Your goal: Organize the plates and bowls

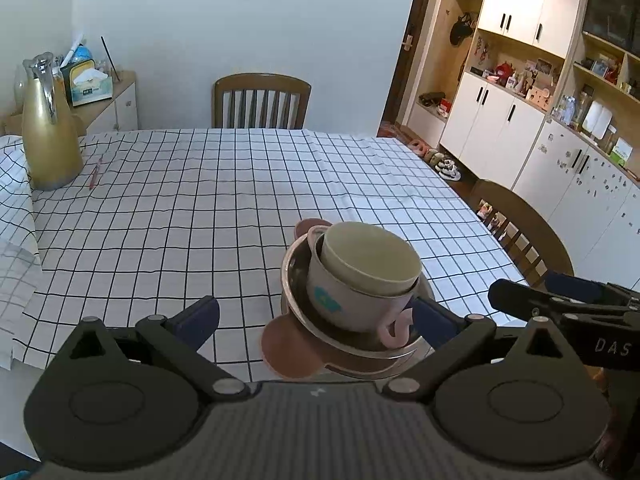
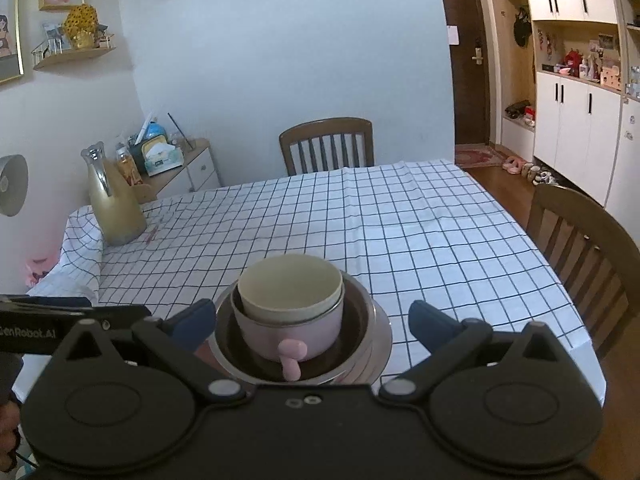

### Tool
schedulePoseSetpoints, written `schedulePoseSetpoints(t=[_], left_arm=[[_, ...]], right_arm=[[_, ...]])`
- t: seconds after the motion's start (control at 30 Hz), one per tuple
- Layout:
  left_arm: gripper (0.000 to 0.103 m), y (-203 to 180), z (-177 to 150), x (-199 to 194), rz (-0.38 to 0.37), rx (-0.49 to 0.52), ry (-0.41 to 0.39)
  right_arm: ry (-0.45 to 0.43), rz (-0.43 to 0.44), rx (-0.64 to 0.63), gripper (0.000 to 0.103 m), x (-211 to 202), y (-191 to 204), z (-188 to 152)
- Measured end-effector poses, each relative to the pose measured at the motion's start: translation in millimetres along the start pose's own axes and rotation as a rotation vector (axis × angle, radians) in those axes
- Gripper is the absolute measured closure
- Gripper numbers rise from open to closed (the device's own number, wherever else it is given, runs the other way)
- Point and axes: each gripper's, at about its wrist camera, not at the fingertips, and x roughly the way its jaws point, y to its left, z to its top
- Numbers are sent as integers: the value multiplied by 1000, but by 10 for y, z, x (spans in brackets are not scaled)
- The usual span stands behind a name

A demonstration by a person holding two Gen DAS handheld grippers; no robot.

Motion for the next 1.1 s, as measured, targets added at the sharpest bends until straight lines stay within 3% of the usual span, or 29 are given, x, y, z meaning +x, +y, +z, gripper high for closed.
schedulePoseSetpoints(t=[0.57,1.1], left_arm=[[0,12,-28,-68,-12,-34,-8],[0,-26,-45,-58,-38,-20,7]], right_arm=[[-38,19,-11,0,-157,78,-48],[-12,10,8,0,-149,76,-40]])
